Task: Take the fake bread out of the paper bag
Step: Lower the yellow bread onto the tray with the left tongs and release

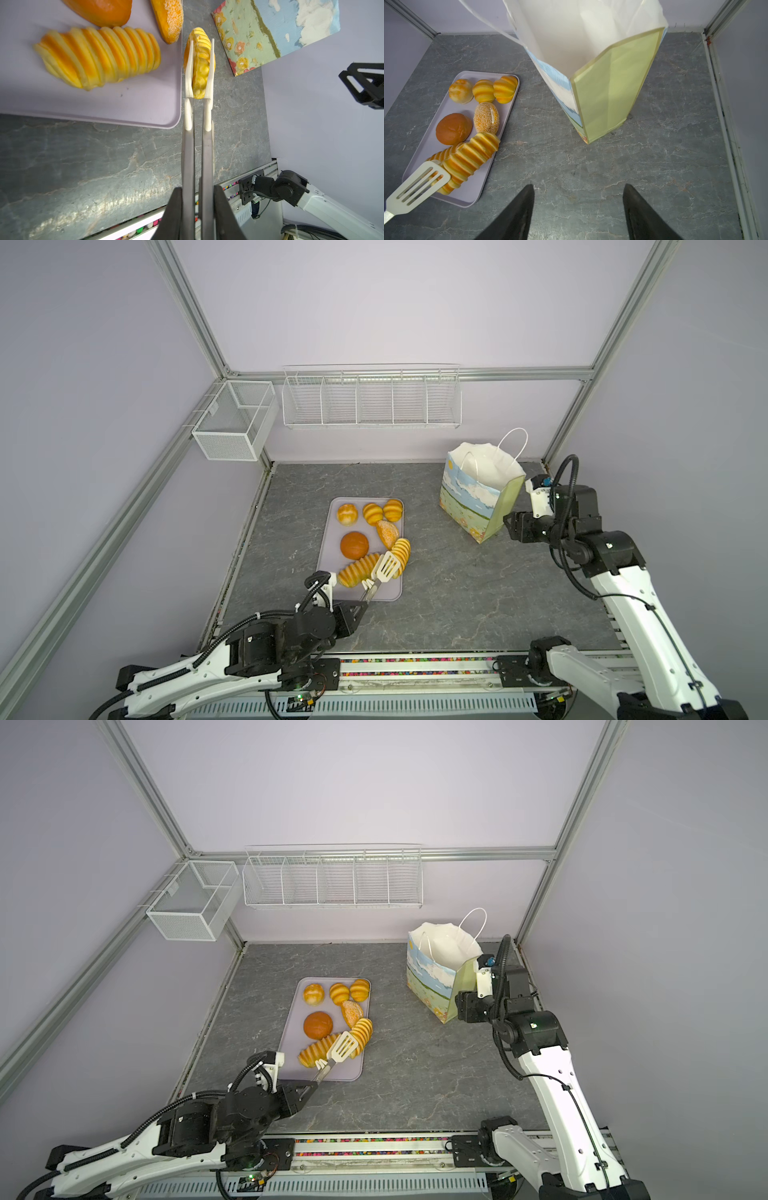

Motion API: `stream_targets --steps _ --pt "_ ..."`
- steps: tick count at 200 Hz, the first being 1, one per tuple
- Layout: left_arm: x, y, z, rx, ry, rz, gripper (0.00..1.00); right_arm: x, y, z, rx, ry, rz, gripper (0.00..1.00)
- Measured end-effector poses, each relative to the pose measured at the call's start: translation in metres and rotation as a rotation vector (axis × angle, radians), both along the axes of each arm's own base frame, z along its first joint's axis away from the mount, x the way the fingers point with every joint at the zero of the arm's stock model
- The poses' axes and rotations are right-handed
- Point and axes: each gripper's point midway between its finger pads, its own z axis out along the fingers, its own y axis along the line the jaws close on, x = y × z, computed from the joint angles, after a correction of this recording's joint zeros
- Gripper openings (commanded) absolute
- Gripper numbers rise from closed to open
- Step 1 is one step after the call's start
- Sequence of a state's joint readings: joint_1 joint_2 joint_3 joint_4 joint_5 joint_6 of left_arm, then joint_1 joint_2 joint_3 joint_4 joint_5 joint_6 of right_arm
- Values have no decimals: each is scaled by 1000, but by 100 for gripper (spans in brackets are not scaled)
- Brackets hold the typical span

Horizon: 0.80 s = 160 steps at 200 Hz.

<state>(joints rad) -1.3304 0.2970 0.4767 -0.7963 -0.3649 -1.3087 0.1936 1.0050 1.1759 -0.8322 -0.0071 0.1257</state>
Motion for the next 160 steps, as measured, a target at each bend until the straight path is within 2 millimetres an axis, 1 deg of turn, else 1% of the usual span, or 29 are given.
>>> stream_targets --steps 17,33,58,80,101,130,160 --pt "-1 4 -7 -36 27 26 0 -4 5 -12 7 26 18 70" --pt "-1 7 -10 -64 44 47 0 -6 13 -17 13 40 45 70" --pt "0 12 -11 -78 64 75 0 -5 17 -17 18 31 57 70" --pt "-1 18 -17 -50 81 94 0 -2 20 -16 21 20 64 70" --pt "-2 24 -17 -37 95 105 0 2 24 -18 22 23 74 70" --pt "-4 28 -20 -21 116 113 0 5 29 -21 23 27 87 70" --pt "-8 29 -24 -15 144 107 0 8 30 -23 20 31 88 70"
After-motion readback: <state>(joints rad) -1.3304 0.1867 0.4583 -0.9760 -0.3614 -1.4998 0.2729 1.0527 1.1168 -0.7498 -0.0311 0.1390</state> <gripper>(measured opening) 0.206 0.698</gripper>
